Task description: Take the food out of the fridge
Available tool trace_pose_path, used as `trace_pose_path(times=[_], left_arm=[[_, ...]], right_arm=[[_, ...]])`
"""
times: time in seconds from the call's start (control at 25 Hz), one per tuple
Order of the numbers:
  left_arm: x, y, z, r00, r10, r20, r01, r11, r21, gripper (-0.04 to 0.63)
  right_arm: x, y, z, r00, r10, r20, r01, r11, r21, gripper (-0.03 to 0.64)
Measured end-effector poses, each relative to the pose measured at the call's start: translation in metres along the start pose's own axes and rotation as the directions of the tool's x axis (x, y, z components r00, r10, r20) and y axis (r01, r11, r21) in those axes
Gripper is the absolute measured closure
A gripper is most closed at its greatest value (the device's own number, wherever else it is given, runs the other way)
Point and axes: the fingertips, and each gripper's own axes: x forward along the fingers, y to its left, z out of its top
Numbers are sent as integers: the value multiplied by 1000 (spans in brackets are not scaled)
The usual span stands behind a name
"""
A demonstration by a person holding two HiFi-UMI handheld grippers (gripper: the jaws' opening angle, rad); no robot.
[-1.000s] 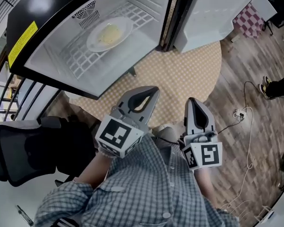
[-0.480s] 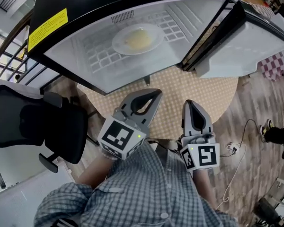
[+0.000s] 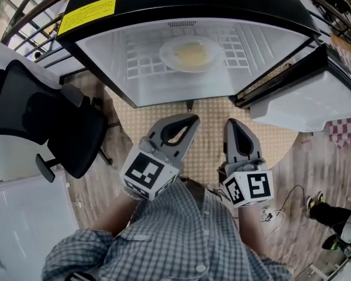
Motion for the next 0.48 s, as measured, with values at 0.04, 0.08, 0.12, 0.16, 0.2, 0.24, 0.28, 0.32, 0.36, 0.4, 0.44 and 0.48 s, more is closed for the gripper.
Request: trace_pose_path(times=[0.04,0.08,0.12,0.16,0.2,0.24,0.28,0.32,0.36,0.4,0.44,0.48], left_arm=[[-2,2,2,1000,22,10,-22,1000,1,589],[-4,4,4,999,43,19,-43,999,2,589],[-6,5,4,998,63,23,-63,998,3,589],[-10,7,3,996,82,21,-82,997,5,589],[-13,9,2,995,101,17,-101,995,9,589],[-16,11,2,993,120,16,-120,993,12,589],[-20,13,1,990,137,17,-137,990,11,589],[-23,15,1,988,153,19,-153,988,7,589],[-25,16,2,986,168,21,-168,986,2,589],[-28,17,2,983,181,25,-181,984,1,589],[-30,17,3,981,192,30,-193,981,4,589],[-32,17,4,979,203,34,-203,979,7,589]], right_arm=[[6,1,2,1000,27,2,-27,999,19,606],[12,2,3,998,55,5,-55,998,44,606],[18,4,4,996,84,7,-84,994,76,606],[25,6,5,994,113,8,-113,988,109,606],[31,9,6,990,139,11,-140,980,141,606],[37,12,7,987,162,14,-162,972,172,606],[43,14,8,984,180,19,-180,962,208,606],[48,16,9,981,194,25,-194,949,247,606],[54,17,9,978,204,32,-205,935,289,606],[58,17,9,977,212,38,-213,921,326,606],[63,17,9,975,217,44,-218,908,358,606],[68,17,8,974,221,48,-222,895,386,606]])
